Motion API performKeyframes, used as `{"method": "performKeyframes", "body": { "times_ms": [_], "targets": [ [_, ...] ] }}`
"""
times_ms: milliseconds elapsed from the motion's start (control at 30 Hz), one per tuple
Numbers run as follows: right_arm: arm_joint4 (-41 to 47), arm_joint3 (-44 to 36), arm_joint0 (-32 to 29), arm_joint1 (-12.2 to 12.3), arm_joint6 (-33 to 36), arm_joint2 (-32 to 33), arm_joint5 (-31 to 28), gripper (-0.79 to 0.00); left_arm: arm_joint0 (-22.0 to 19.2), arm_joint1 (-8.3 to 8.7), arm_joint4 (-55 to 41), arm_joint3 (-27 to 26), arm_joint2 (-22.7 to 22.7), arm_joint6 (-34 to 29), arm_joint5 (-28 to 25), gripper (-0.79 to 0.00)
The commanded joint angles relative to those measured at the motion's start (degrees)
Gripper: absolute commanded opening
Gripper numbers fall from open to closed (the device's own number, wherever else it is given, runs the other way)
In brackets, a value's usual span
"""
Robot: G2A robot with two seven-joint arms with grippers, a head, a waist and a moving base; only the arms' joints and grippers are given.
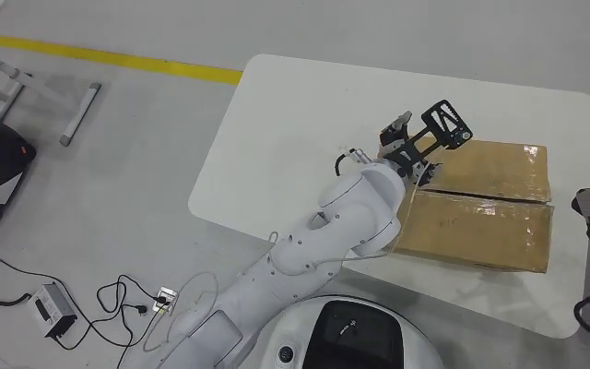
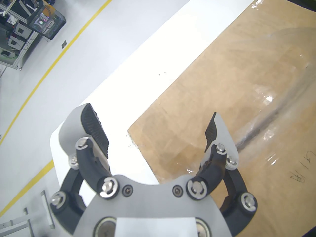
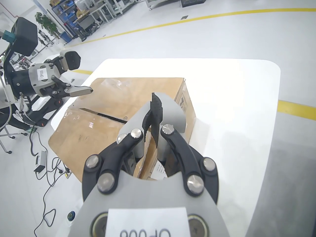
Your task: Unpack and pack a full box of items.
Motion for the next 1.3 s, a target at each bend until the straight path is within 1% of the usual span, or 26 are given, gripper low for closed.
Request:
{"method": "performKeyframes", "body": {
  "times_ms": [0,300,667,1000,1133,1200,1267],
  "targets": [
    [-0.11,-0.08,-0.05,0.03,0.0,0.02,0.17,-0.785,-0.87,-0.43,-0.6,0.96,1.24,0.41,-0.15,0.0],
    [-0.23,-0.95,-1.78,0.18,-0.78,2.04,1.35,-0.785,-4.46,-2.66,-3.09,6.09,6.93,2.16,-0.45,0.0],
    [0.11,-1.45,-4.22,0.29,-1.78,4.57,2.25,-0.785,-6.12,-4.9,-5.15,5.7,10.65,3.01,0.24,0.0],
    [0.63,-1.35,-7.17,0.39,-2.6,8.02,2.33,-0.785,-8.74,-7.59,-6.31,9.01,14.61,5.33,1.91,0.0],
    [0.9,-1.57,-7.9,0.39,-2.88,8.55,2.28,-0.785,-9.29,-8.35,-6.46,9.41,14.89,5.22,2.02,0.0],
    [1.28,-1.8,-7.85,0.39,-3.03,8.53,2.1,-0.785,-9.07,-8.36,-6.15,8.67,14.0,4.55,1.65,0.0],
    [1.62,-2.05,-7.39,0.41,-3.09,8.28,1.83,-0.785,-8.42,-8.07,-5.57,7.18,12.16,3.62,1.01,0.0]
  ]
}}
